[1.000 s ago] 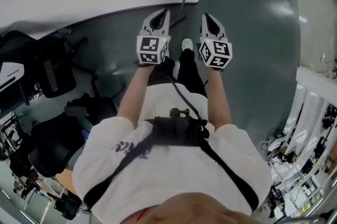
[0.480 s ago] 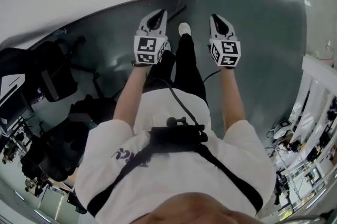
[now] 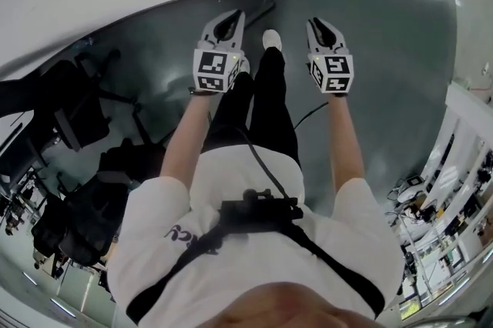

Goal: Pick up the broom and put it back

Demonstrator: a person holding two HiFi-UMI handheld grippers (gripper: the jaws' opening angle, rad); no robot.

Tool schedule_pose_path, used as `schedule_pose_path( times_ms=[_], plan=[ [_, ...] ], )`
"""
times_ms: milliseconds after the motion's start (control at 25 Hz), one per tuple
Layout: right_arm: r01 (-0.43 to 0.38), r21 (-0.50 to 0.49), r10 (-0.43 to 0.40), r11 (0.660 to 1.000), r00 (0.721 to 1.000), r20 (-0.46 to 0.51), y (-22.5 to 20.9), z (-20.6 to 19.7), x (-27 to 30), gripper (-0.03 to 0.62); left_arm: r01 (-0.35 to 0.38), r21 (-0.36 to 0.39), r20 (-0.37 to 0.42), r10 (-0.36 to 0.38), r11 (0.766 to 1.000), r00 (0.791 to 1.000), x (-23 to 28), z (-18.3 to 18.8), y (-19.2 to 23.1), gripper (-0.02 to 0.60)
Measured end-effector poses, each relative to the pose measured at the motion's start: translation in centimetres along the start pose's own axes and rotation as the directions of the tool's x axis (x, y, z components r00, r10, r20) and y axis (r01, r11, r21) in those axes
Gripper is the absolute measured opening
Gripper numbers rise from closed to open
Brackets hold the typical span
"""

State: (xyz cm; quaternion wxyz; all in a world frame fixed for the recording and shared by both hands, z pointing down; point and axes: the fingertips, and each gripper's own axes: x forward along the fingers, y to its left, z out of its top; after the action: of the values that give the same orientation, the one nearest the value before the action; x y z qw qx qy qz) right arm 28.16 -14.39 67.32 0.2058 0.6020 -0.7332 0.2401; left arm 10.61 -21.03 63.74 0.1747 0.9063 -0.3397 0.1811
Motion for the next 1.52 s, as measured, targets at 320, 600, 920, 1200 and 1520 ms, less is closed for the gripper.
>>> schedule_pose_path(
  times_ms=[320, 600, 920, 1200, 1520],
  plan=[
    [-0.042, 0.040, 0.044, 0.998, 0.999, -0.030, -0.8, -3.0, 7.5, 0.125, -0.027, -0.013, -0.017, 0.027, 1.000, 0.999, 4.3, -2.7, 1.4, 0.008],
    [-0.034, 0.142, 0.033, 0.989, 0.999, 0.009, -2.3, -4.4, 16.5, 0.183, -0.068, -0.041, -0.040, 0.066, 0.997, 0.997, 7.8, -6.0, 3.5, 0.008],
    [-0.023, 0.168, 0.011, 0.986, 0.997, 0.073, -1.7, -2.6, 23.0, 0.183, -0.103, -0.068, -0.008, 0.102, 0.992, 0.995, 9.7, -6.1, 4.9, 0.008],
    [0.001, 0.226, -0.024, 0.974, 0.995, 0.100, -2.7, -1.5, 25.1, 0.182, -0.114, -0.105, 0.018, 0.116, 0.988, 0.993, 10.3, -4.8, 4.9, 0.008],
    [0.024, 0.232, -0.052, 0.972, 0.992, 0.116, -2.7, -0.3, 25.6, 0.178, -0.125, -0.159, 0.028, 0.131, 0.979, 0.991, 9.0, -4.1, 5.7, 0.008]
  ],
)
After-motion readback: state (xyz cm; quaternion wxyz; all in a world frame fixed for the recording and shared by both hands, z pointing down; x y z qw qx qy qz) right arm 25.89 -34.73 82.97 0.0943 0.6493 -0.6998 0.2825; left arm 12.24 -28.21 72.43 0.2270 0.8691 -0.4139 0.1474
